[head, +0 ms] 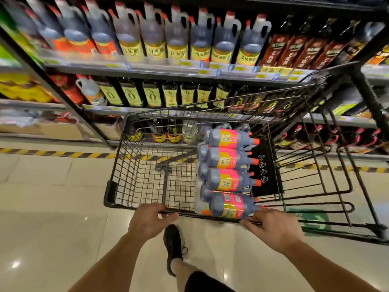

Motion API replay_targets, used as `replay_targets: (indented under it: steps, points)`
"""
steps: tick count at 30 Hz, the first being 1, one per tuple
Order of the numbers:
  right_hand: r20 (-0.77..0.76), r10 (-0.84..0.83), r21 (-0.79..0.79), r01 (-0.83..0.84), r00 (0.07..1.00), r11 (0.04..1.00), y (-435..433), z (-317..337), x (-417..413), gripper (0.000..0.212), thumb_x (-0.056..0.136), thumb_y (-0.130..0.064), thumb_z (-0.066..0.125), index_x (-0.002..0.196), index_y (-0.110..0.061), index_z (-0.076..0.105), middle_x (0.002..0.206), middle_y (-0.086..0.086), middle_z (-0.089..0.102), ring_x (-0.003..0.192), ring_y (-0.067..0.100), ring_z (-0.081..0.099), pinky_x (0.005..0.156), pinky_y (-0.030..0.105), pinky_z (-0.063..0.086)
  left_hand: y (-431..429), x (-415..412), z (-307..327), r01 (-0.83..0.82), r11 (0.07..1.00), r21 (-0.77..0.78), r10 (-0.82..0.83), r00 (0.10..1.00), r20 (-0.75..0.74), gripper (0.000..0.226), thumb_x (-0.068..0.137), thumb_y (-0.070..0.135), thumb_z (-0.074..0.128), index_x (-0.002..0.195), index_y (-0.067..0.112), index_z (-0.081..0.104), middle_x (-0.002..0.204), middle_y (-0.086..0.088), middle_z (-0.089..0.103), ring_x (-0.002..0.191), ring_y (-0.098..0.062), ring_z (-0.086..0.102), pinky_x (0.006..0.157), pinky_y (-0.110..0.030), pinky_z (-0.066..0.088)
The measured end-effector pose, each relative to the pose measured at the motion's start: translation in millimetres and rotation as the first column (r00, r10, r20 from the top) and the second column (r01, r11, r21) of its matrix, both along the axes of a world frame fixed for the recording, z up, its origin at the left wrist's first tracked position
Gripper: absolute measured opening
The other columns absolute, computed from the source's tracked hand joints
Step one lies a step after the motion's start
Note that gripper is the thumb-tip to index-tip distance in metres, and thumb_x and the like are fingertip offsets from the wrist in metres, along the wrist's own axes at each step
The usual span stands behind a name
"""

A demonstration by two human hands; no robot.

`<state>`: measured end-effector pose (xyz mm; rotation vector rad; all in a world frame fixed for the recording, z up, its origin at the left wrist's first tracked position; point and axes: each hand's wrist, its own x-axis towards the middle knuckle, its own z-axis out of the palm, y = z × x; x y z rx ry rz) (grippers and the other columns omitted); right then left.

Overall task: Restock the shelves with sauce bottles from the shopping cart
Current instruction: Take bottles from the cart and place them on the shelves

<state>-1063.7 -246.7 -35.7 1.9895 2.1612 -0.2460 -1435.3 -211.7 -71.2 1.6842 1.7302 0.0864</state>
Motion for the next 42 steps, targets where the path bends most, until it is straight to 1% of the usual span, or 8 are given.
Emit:
replay_targets:
  steps: [8, 13, 20, 27, 31, 34, 37, 42]
  points:
    - [-0.026, -0.069, -0.013, 0.069, 0.997, 0.998, 19, 0, -61, 0.083, 0.061, -0.099, -0.002, 0.079, -0.045, 0.058, 0.072, -0.017, 0.058, 0.075, 0.003, 0.061, 0.047, 0.022, 0.026, 27, -59, 5, 0.058, 0.993, -0.102, -0.067, 0.994, -0.086, 0.055, 0.078, 0.079, 0.052, 0.114, 0.041, 0.069, 0.118, 0.018, 0.063, 0.105, -0.005, 0.057, 0.089, -0.020, 0.041]
    - [-0.044, -0.073, -0.049, 0.071, 0.996, 0.996, 24, 3, -98, 0.082, 0.063, -0.097, 0.000, 0.102, -0.054, 0.057, 0.097, -0.020, 0.065, 0.093, 0.003, 0.063, 0.058, 0.025, 0.035, 43, -95, 10, 0.084, 0.983, -0.162, -0.100, 0.991, -0.091, 0.054, 0.078, 0.078, 0.052, 0.119, 0.045, 0.063, 0.109, 0.020, 0.066, 0.103, -0.004, 0.058, 0.079, -0.019, 0.041]
    - [-0.051, -0.101, -0.084, 0.097, 0.994, 0.992, 26, 12, -142, 0.089, 0.061, -0.098, -0.005, 0.104, -0.052, 0.059, 0.099, -0.020, 0.065, 0.095, 0.001, 0.061, 0.059, 0.024, 0.039, 52, -133, 12, 0.111, 0.972, -0.205, -0.143, 0.978, -0.151, 0.059, 0.076, 0.083, 0.048, 0.107, 0.038, 0.070, 0.112, 0.016, 0.065, 0.104, -0.010, 0.059, 0.092, -0.027, 0.047]
    - [-0.057, -0.181, -0.132, 0.172, 0.982, 0.976, 26, 28, -180, 0.078, 0.059, -0.099, 0.007, 0.105, -0.063, 0.058, 0.095, -0.026, 0.067, 0.090, -0.002, 0.063, 0.054, 0.014, 0.034, 53, -166, 17, 0.186, 0.954, -0.234, -0.215, 0.971, -0.101, 0.055, 0.080, 0.079, 0.047, 0.108, 0.037, 0.070, 0.111, 0.016, 0.060, 0.106, -0.012, 0.058, 0.087, -0.025, 0.046]
    - [0.020, -0.186, -0.151, 0.187, 0.982, 0.971, 26, 35, -203, 0.071, 0.068, -0.094, 0.018, 0.100, -0.052, 0.065, 0.088, -0.022, 0.068, 0.084, 0.001, 0.064, 0.061, 0.019, 0.043, 59, -193, 19, 0.190, 0.947, -0.260, -0.182, 0.982, 0.055, 0.044, 0.085, 0.069, 0.055, 0.109, 0.035, 0.070, 0.103, 0.018, 0.058, 0.099, -0.006, 0.056, 0.077, -0.021, 0.041]
    - [0.055, -0.269, -0.127, 0.274, 0.962, 0.953, 19, 38, -227, 0.058, 0.076, -0.085, 0.035, 0.100, -0.043, 0.067, 0.092, -0.018, 0.070, 0.088, 0.007, 0.066, 0.069, 0.022, 0.048, 69, -215, 24, 0.174, 0.948, -0.267, -0.131, 0.977, 0.169, 0.038, 0.086, 0.059, 0.064, 0.102, 0.025, 0.069, 0.104, 0.009, 0.067, 0.099, -0.010, 0.062, 0.084, -0.025, 0.050]
    - [-0.035, -0.363, -0.031, 0.362, 0.931, 0.932, 14, 42, -261, 0.040, 0.078, -0.070, 0.053, 0.095, -0.038, 0.070, 0.094, -0.013, 0.071, 0.092, 0.012, 0.067, 0.069, 0.024, 0.047, 82, -233, 34, 0.204, 0.950, -0.235, -0.166, 0.971, 0.173, 0.041, 0.086, 0.055, 0.066, 0.108, 0.022, 0.069, 0.110, 0.006, 0.067, 0.099, -0.012, 0.062, 0.081, -0.024, 0.048]
    - [-0.190, -0.423, 0.001, 0.431, 0.886, 0.902, 27, 43, -315, 0.033, 0.078, -0.062, 0.059, 0.093, -0.035, 0.070, 0.094, -0.011, 0.067, 0.092, 0.018, 0.065, 0.069, 0.028, 0.047, 117, -243, 56, 0.281, 0.943, -0.177, -0.246, 0.949, 0.197, 0.037, 0.086, 0.053, 0.066, 0.109, 0.024, 0.069, 0.112, 0.008, 0.066, 0.095, -0.008, 0.063, 0.074, -0.021, 0.045]
